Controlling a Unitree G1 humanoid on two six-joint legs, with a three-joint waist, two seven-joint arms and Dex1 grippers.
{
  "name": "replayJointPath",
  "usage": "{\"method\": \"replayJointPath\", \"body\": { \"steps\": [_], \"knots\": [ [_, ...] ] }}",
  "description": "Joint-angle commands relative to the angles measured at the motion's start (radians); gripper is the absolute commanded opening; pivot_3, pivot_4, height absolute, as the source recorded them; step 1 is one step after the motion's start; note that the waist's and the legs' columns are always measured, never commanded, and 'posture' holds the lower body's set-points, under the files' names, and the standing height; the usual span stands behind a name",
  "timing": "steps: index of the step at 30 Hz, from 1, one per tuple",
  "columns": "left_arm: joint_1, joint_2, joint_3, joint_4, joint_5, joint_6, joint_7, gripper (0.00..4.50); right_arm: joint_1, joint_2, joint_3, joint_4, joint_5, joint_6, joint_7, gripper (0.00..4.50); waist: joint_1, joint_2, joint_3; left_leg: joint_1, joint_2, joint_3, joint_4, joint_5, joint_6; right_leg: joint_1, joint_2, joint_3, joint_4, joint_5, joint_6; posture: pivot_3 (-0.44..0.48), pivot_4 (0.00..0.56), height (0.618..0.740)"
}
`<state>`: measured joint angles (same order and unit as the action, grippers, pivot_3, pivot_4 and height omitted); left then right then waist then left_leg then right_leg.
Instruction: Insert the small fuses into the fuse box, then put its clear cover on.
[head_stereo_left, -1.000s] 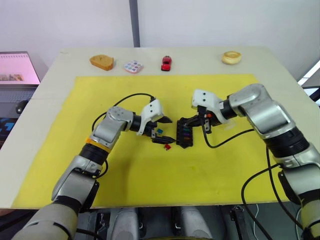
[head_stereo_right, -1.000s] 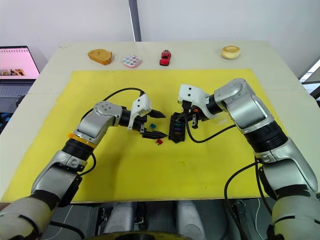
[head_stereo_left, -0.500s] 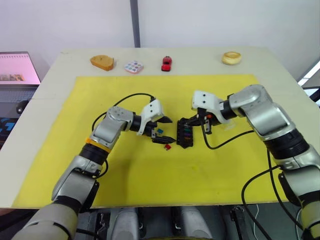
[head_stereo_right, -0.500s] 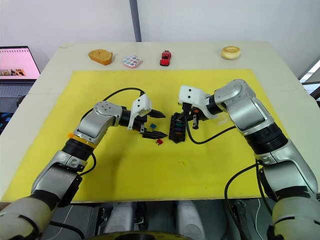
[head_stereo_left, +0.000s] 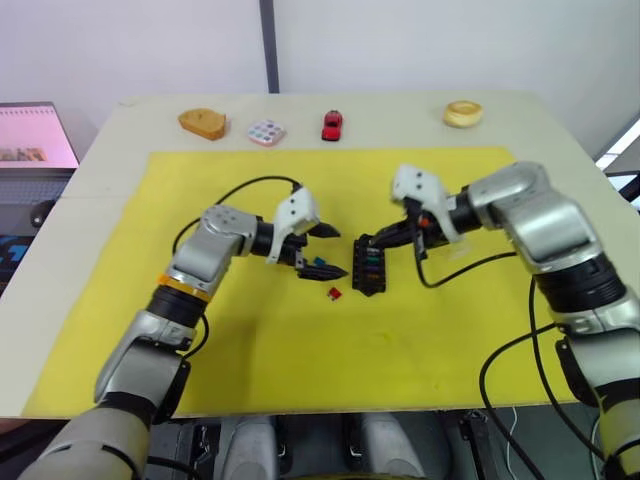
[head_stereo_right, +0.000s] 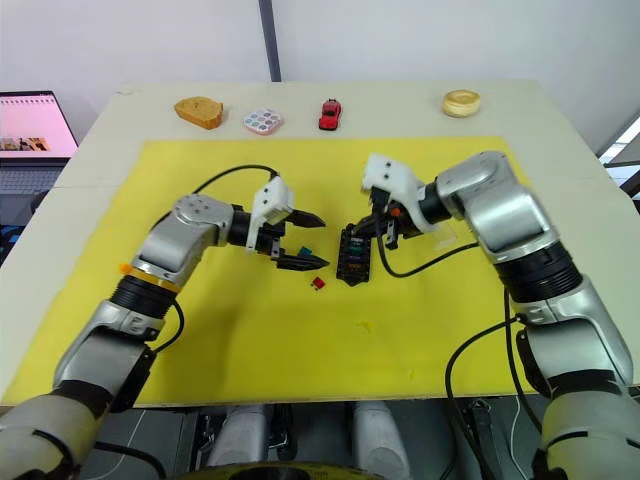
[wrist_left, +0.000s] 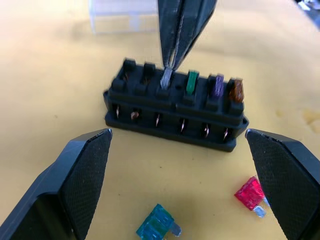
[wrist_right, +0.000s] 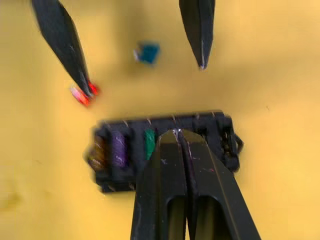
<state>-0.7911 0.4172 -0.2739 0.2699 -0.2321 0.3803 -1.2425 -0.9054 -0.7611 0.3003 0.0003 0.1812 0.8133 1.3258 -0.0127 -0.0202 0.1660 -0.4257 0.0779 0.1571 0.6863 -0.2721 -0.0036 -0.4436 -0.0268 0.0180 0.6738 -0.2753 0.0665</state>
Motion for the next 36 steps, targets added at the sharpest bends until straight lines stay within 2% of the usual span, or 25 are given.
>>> {"method": "replayJointPath", "body": {
  "steps": [1,7,8,10,17,21,25,31,36],
  "knots": [
    [0.002,0.065,0.073,-0.094,-0.057,0.033,-0.036,4.5,-0.015,-0.049,-0.099,-0.08,0.054,-0.013,0.002,0.03,0.0,0.0,0.0,0.0,0.0,0.0,0.0,0.0,0.0,0.0,0.0,0.0,0.0,0.0,0.0,0.0,0.15,0.74],
    [0.083,0.249,0.137,-0.17,-0.076,0.05,-0.092,4.5,0.102,-0.189,-0.177,-0.106,0.047,-0.152,0.021,0.03,-0.001,0.0,0.0,0.001,0.0,0.0,-0.001,0.0,0.0,0.0,0.0,0.0,0.0,0.0,0.0,0.0,0.15,0.74],
    [0.112,0.298,0.156,-0.177,-0.075,0.049,-0.105,4.5,0.14,-0.238,-0.202,-0.098,0.052,-0.165,0.04,0.3,-0.001,0.0,0.0,0.001,0.0,0.001,-0.001,0.0,0.0,0.0,0.0,0.0,0.0,0.0,0.0,0.0,0.15,0.74],
    [0.17,0.384,0.191,-0.187,-0.077,0.038,-0.13,4.5,0.215,-0.321,-0.253,-0.083,0.056,-0.197,0.063,0.94,0.0,0.0,0.0,0.001,0.0,0.001,-0.001,0.0,0.0,0.0,0.0,0.0,-0.001,0.0,0.0,0.0,0.15,0.74],
    [0.306,0.544,0.298,-0.178,-0.099,0.03,-0.154,4.5,0.419,-0.496,-0.403,-0.005,0.05,-0.285,0.069,4.45,0.0,0.0,0.0,0.002,0.001,0.001,-0.001,0.0,0.0,0.001,-0.001,0.0,-0.001,0.0,-0.001,0.0,0.15,0.74],
    [0.35,0.581,0.319,-0.179,-0.107,0.024,-0.169,4.5,0.492,-0.534,-0.448,0.01,0.051,-0.31,0.065,4.45,-0.001,0.0,0.0,0.002,0.001,0.002,-0.001,0.0,0.0,0.0,-0.001,0.0,-0.001,0.0,-0.001,0.0,0.15,0.74],
    [0.369,0.58,0.32,-0.203,-0.115,0.033,-0.166,4.5,0.508,-0.538,-0.461,0.009,0.054,-0.308,0.05,4.45,-0.001,0.0,0.0,0.002,0.001,0.002,-0.001,0.0,0.0,0.0,-0.001,0.0,-0.001,0.0,-0.001,0.0,0.15,0.74],
    [0.343,0.549,0.294,-0.233,-0.131,0.062,-0.151,4.5,0.448,-0.508,-0.432,-0.05,0.086,-0.272,0.035,4.45,-0.001,0.0,0.0,0.002,0.001,0.002,-0.001,0.0,0.0,0.0,-0.001,0.0,-0.001,0.0,0.0,0.0,0.15,0.74],
    [0.294,0.489,0.258,-0.257,-0.15,0.128,-0.129,4.5,0.329,-0.426,-0.377,-0.148,0.161,-0.168,0.006,4.45,-0.001,0.0,0.0,0.002,0.001,0.002,-0.001,0.0,0.0,0.001,-0.001,0.0,-0.001,0.0,0.0,0.0,0.15,0.74]
  ]
}}
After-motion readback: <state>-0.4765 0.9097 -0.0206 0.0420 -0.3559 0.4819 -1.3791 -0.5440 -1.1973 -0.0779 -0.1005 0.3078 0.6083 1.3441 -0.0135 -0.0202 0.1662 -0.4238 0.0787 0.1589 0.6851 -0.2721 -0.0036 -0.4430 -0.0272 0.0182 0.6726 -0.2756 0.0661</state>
